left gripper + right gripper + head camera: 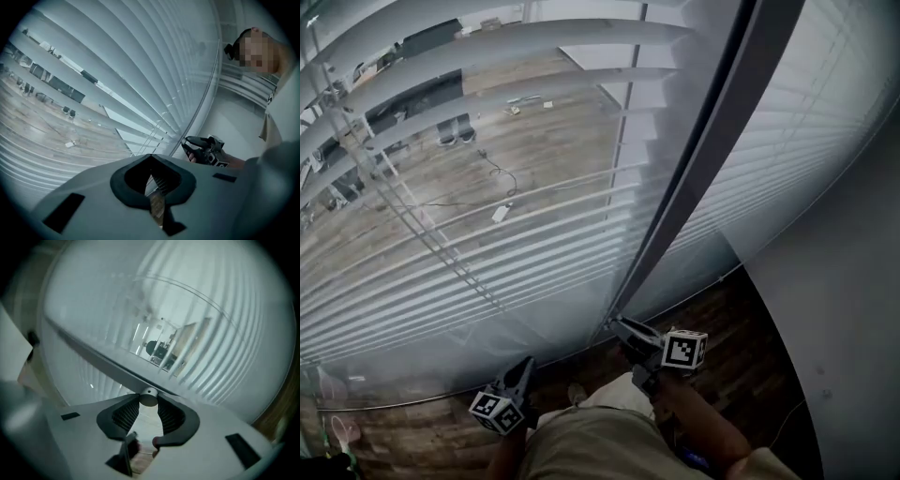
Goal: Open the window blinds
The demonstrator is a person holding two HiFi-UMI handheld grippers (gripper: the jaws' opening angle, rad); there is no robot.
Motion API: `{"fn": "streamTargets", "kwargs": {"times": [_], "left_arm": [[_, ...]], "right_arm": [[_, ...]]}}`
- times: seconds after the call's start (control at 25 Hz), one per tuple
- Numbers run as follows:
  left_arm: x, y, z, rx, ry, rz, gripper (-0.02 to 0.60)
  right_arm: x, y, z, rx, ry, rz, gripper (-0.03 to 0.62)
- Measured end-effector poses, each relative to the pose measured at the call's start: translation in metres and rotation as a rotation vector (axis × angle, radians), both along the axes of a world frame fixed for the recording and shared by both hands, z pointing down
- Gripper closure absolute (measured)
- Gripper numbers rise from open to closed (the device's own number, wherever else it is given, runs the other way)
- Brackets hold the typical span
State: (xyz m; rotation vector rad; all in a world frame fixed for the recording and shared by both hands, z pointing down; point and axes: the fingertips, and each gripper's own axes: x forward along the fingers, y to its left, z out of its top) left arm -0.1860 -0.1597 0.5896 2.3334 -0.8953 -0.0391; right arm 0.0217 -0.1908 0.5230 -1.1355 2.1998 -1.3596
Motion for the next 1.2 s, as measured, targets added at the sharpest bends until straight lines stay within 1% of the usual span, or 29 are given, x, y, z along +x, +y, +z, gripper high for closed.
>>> {"fn": "streamTargets", "kwargs": {"times": [0.04,0.16,0.24,0.28,0.32,0.36,0.4,0.48,0.52,0.56,0.64,0.68,0.76,0.84,0.88,0.92,0.96,1.0,1.04,1.08,1.12,1.2], "left_arm": [[0.0,0.0,-0.001,-0.002,0.0,0.0,0.571],[-0.001,0.0,-0.004,-0.001,-0.003,0.0,0.571],[-0.003,0.001,-0.003,0.002,-0.001,0.0,0.571],[-0.003,0.001,-0.003,0.003,0.001,0.001,0.571],[-0.004,0.001,-0.003,0.004,0.001,0.0,0.571],[-0.004,0.002,-0.004,0.002,0.001,-0.002,0.571],[-0.005,0.004,-0.004,-0.001,0.0,-0.003,0.571],[-0.008,0.006,-0.004,-0.006,-0.003,-0.007,0.571],[-0.01,0.007,-0.004,-0.007,-0.004,-0.008,0.571],[-0.011,0.008,-0.004,-0.008,-0.004,-0.009,0.571],[-0.012,0.009,-0.002,-0.005,-0.001,-0.01,0.571],[-0.012,0.008,-0.001,-0.004,-0.001,-0.011,0.571],[-0.013,0.007,0.002,-0.007,-0.004,-0.013,0.571],[-0.015,0.006,0.002,-0.014,-0.004,-0.018,0.571],[-0.015,0.005,0.001,-0.014,-0.005,-0.02,0.571],[-0.016,0.005,0.001,-0.013,-0.006,-0.02,0.571],[-0.016,0.004,0.0,-0.011,-0.005,-0.02,0.571],[-0.016,0.004,0.0,-0.01,-0.005,-0.019,0.571],[-0.016,0.004,0.0,-0.01,-0.006,-0.017,0.571],[-0.016,0.004,0.001,-0.01,-0.006,-0.016,0.571],[-0.016,0.003,0.002,-0.011,-0.006,-0.015,0.571],[-0.015,0.003,0.002,-0.016,-0.005,-0.013,0.571]], "right_arm": [[0.0,0.002,0.001,0.036,0.226,-0.005,0.467],[-0.007,0.004,-0.001,0.177,0.956,-0.03,0.465],[-0.012,0.004,-0.005,0.268,1.381,-0.041,0.465],[-0.014,0.004,-0.006,0.305,1.552,-0.044,0.465],[-0.015,0.005,-0.005,0.328,1.667,-0.044,0.465],[-0.015,0.005,-0.004,0.338,1.714,-0.044,0.465],[-0.016,0.006,-0.003,0.341,1.706,-0.043,0.465],[-0.017,0.008,-0.003,0.356,1.616,-0.044,0.465],[-0.018,0.009,-0.004,0.365,1.546,-0.045,0.465],[-0.018,0.01,-0.005,0.365,1.449,-0.043,0.465],[-0.014,0.013,-0.007,0.327,1.176,-0.017,0.405],[-0.009,0.013,-0.008,0.291,1.026,0.007,0.394],[0.002,0.01,-0.007,0.196,0.747,0.064,0.393],[0.009,0.007,-0.003,0.103,0.496,0.107,0.395],[0.01,0.006,-0.002,0.072,0.386,0.114,0.398],[0.009,0.005,-0.002,0.054,0.299,0.114,0.427],[0.008,0.004,-0.003,0.046,0.25,0.112,0.461],[0.007,0.004,-0.004,0.048,0.246,0.108,0.464],[0.006,0.004,-0.005,0.059,0.292,0.101,0.465],[0.005,0.005,-0.006,0.079,0.383,0.089,0.468],[0.003,0.005,-0.007,0.107,0.513,0.075,0.47],[-0.002,0.005,-0.009,0.175,0.828,0.041,0.471]]}}
